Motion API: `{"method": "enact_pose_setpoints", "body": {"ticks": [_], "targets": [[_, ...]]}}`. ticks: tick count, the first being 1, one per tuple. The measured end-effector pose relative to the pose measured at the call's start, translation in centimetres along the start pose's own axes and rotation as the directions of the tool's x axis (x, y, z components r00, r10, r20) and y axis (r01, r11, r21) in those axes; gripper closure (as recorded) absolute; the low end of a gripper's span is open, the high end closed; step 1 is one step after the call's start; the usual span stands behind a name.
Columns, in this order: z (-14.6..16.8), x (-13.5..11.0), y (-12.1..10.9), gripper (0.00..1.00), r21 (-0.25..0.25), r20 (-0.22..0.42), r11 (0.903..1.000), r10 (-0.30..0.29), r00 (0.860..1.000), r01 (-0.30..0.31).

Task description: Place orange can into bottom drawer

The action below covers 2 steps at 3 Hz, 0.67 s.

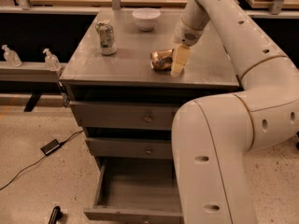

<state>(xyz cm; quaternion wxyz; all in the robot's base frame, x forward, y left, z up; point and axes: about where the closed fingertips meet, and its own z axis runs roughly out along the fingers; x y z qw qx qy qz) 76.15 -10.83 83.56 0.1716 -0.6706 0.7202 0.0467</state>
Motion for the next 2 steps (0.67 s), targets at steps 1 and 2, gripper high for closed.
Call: {"method": "enact_pose_setpoints", "body": {"ticks": [1,2], "targets": [[0.42,-0.09,-0.26,0.17,0.005,0.003,1.0,0.0,1.0,0.0],[0.87,-0.22,-0.5,0.42,0.009,0.006,1.0,0.0,1.0,0.0]]}}
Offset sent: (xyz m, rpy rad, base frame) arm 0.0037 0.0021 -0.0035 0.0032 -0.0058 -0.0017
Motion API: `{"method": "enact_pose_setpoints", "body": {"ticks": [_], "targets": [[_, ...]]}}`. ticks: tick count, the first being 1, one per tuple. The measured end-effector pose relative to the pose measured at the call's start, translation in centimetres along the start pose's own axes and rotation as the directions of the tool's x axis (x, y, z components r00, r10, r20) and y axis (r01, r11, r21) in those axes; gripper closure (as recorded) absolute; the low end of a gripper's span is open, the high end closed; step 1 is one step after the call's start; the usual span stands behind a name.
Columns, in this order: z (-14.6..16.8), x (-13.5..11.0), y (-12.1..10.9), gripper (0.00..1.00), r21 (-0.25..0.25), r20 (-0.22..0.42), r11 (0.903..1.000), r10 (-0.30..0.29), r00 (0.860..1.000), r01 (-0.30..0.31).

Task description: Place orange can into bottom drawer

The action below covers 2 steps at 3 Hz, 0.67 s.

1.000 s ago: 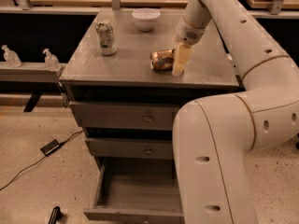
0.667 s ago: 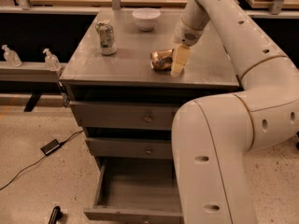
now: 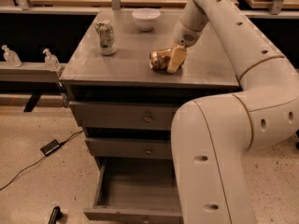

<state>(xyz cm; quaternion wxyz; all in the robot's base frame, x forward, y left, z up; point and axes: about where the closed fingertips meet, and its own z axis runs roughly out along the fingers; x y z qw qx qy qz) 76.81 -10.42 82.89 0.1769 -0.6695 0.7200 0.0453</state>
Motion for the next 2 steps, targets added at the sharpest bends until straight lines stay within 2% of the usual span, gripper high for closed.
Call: {"method": "enact_pose_setpoints", "body": {"ticks": [2], "targets": [[0.2,-0.35,-0.25,0.88,0.007,0.012,1.0,-0.005,1.0,0.005]]}}
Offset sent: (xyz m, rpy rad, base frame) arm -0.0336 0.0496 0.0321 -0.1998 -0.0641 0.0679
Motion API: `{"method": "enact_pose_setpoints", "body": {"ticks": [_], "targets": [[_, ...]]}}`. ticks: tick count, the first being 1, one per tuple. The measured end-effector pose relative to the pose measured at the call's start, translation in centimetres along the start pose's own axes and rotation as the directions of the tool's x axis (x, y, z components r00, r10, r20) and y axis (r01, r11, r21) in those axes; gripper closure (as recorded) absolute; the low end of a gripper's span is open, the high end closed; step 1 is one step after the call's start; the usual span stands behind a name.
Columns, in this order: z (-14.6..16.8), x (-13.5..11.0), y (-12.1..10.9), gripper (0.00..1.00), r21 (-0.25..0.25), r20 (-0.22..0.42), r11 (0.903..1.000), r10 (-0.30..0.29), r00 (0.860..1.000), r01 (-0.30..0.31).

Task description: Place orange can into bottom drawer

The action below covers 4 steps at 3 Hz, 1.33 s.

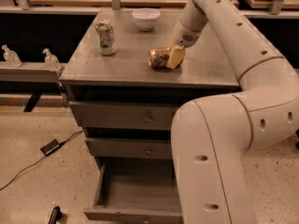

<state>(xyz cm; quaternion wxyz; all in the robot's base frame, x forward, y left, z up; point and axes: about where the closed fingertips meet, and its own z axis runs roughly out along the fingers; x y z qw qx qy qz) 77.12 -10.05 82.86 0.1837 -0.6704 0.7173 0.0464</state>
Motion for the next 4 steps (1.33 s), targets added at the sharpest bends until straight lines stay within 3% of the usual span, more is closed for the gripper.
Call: {"method": "enact_pose_setpoints", "body": {"ticks": [1,2,3,4], "targets": [[-0.6,-0.2,0.1,1.0,0.013,-0.022,0.9999,-0.002,1.0,0.002],[-4.0,-1.7,0.0,1.0,0.133,-0.058,0.9911,0.022,0.998,-0.014],[-6.3,-3.4,-0.3,1.0,0.229,-0.042,0.9731,0.037,0.998,-0.027],[-6.3,-3.4,-0.3,1.0,0.229,-0.042,0.9731,0.037,0.998,-0.026]]}}
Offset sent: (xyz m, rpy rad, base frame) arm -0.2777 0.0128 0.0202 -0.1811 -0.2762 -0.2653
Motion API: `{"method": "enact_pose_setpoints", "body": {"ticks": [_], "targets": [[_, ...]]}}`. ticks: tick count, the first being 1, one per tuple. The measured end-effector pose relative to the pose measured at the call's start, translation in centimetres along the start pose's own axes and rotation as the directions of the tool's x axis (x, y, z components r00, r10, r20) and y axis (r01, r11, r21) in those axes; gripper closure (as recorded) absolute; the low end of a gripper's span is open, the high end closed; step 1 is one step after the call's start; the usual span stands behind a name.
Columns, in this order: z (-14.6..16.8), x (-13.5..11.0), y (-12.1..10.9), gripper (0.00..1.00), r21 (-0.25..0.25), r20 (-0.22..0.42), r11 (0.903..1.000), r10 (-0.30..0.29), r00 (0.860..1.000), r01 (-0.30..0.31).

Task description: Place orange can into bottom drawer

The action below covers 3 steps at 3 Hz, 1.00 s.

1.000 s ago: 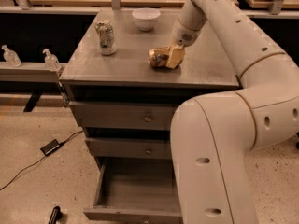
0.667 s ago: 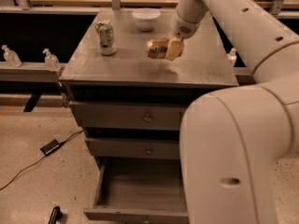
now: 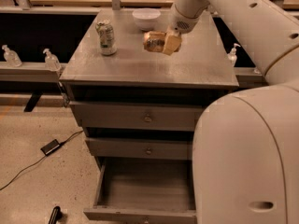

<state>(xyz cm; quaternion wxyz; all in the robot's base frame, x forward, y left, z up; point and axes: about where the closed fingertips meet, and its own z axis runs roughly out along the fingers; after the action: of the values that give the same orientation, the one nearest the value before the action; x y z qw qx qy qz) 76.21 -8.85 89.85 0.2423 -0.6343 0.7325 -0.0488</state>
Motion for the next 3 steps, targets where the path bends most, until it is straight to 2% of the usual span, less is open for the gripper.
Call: {"method": "enact_pose_setpoints", "body": {"ticks": [1,2,3], "targets": [[0.5,0.2,0.1,1.0,-0.024,0.022,0.9996,0.012,1.0,-0.012],[-2.1,0.5,1.0,1.0,-0.009,0.136,0.9985,0.054,0.989,-0.054],[-6.6,0.2,4.3,1.0,0.012,0.28,0.9923,0.115,0.953,-0.123]]}}
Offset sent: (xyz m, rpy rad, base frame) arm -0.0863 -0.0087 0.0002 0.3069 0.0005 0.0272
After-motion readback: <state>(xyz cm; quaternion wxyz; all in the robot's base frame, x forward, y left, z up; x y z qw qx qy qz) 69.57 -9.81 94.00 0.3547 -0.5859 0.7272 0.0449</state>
